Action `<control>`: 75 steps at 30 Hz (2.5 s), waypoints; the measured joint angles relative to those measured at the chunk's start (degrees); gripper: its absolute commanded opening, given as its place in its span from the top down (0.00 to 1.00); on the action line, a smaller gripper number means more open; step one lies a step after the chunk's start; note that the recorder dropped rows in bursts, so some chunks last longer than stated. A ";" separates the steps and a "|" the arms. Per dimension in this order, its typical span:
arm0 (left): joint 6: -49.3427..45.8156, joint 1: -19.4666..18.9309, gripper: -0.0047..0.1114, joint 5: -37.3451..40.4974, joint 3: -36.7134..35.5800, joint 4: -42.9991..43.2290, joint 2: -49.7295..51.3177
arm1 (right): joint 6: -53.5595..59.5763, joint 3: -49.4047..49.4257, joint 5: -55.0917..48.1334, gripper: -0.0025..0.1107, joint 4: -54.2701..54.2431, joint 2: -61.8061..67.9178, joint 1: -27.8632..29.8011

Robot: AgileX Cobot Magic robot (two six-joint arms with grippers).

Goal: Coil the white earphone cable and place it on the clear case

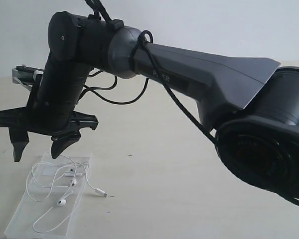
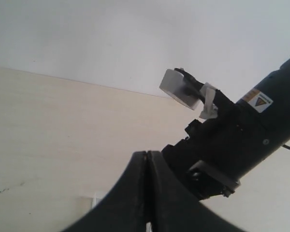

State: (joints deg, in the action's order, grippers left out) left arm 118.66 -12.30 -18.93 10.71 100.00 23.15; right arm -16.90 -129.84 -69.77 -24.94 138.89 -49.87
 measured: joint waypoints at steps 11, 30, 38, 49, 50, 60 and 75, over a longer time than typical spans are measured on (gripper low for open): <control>-0.54 0.00 0.96 0.33 0.00 0.00 0.00 | 2.65 0.00 -0.09 0.83 -2.00 -1.14 0.00; -2.97 0.00 0.96 0.37 0.00 0.00 0.00 | 17.76 37.17 0.04 0.98 8.13 -35.50 -6.07; -2.97 0.00 0.96 0.37 0.00 0.00 0.00 | 15.43 60.32 2.00 0.98 13.31 -53.42 -7.65; -3.08 0.00 0.96 0.37 0.00 0.00 0.00 | 14.98 62.59 8.72 0.98 15.07 -60.00 -7.65; -3.08 0.00 0.96 0.37 0.00 0.00 0.00 | 14.98 62.91 11.81 0.98 16.19 -61.53 -7.65; -3.08 0.00 0.96 0.26 0.00 0.00 0.00 | 14.96 77.47 44.93 0.98 29.08 -94.17 6.96; -3.19 0.00 0.96 0.18 0.00 0.00 0.00 | 11.80 126.72 53.55 0.98 29.31 -136.84 41.83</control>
State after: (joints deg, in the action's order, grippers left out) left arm 115.47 -12.30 -18.75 10.71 100.00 23.15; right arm -5.11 -3.11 -16.22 4.37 2.05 -8.05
